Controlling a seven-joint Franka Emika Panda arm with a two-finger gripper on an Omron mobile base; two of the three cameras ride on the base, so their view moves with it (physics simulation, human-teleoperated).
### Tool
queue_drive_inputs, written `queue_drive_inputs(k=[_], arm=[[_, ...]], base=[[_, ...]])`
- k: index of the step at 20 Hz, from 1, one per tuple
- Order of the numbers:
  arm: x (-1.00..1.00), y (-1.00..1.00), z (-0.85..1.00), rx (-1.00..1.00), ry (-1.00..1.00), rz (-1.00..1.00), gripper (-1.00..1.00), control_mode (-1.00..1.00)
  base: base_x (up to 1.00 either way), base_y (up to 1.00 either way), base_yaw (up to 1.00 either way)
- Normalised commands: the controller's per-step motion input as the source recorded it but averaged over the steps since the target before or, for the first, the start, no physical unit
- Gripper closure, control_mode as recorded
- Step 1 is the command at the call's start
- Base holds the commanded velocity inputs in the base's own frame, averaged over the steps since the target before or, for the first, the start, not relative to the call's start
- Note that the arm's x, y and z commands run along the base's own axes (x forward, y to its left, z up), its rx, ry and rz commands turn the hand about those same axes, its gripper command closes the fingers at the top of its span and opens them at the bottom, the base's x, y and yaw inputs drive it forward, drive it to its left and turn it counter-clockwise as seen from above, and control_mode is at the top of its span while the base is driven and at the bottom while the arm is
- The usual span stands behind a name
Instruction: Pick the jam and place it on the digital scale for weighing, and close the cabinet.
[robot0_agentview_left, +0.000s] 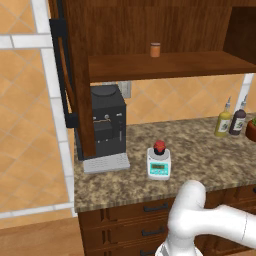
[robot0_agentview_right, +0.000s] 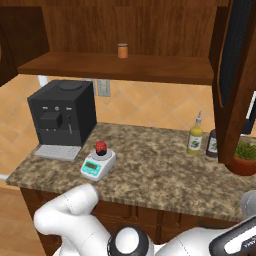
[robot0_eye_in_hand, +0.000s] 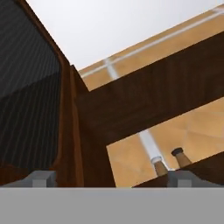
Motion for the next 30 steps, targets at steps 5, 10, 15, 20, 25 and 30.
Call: queue_drive_inputs(k=[5,10,15,20,25,30], arm=[[-0.55,0.81,0.77,0.0,-0.36,0.02,-1.0,-1.0],[-0.02,0.93,0.65,-0.03,-0.11,0.01,-1.0,-1.0],[0.05,1.0,0.1,-0.23,0.07,0.0,-1.0,-1.0],[0.0,0.98,0.89,-0.24,0.02,0.0,-1.0,-1.0],[0.0,0.98,0.8,-0.24,0.0,-0.02,-1.0,-1.0],[0.25,1.0,0.43,-0.35,0.13,-0.14,-1.0,-1.0]], base=[[0.0,0.0,0.0],[0.0,0.0,0.0],[0.0,0.0,0.0],[0.0,0.0,0.0],[0.0,0.0,0.0],[0.0,0.0,0.0]])
